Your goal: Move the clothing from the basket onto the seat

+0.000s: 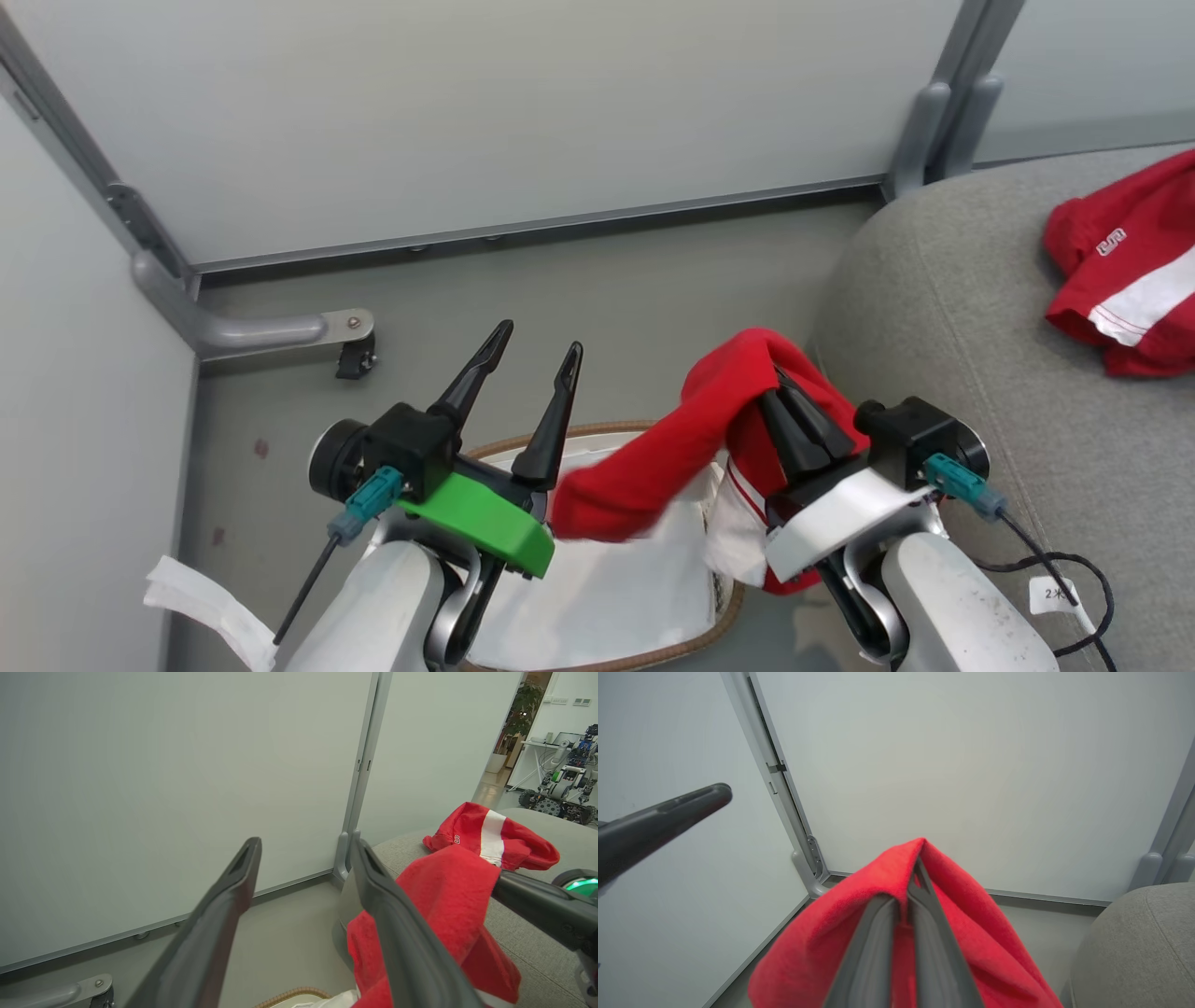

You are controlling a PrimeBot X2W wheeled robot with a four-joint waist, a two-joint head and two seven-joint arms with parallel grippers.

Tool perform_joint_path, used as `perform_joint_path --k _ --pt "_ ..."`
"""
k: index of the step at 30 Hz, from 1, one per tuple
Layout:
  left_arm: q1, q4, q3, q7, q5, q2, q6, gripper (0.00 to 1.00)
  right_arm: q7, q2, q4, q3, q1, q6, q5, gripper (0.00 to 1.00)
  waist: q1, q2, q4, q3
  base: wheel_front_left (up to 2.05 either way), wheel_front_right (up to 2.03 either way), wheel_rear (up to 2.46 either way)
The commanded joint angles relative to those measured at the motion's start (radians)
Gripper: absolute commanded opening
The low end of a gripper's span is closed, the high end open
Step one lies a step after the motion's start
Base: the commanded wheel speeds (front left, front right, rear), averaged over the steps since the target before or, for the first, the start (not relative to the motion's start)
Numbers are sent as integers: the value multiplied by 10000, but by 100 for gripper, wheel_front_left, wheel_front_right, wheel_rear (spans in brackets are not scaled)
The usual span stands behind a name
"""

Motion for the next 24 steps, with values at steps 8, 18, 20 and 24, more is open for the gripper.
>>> perform_joint_path --k 8,18,20,24 --pt "386 171 426 0 378 116 -73 100 -26 -34 -902 -352 286 -13 314 0 0 0 -2321 469 0 0 0" --pt "401 232 507 0 647 143 -93 100 -26 -31 -1615 -912 464 -13 266 0 0 0 -4439 922 0 0 0" --pt "389 248 448 0 641 174 -94 100 -26 -25 -1717 -971 482 -13 273 0 0 0 -4777 1001 0 0 0" --pt "115 374 72 -1 514 207 -95 100 -26 -26 -2153 -1519 598 -13 63 0 0 0 -5128 1207 0 0 0"
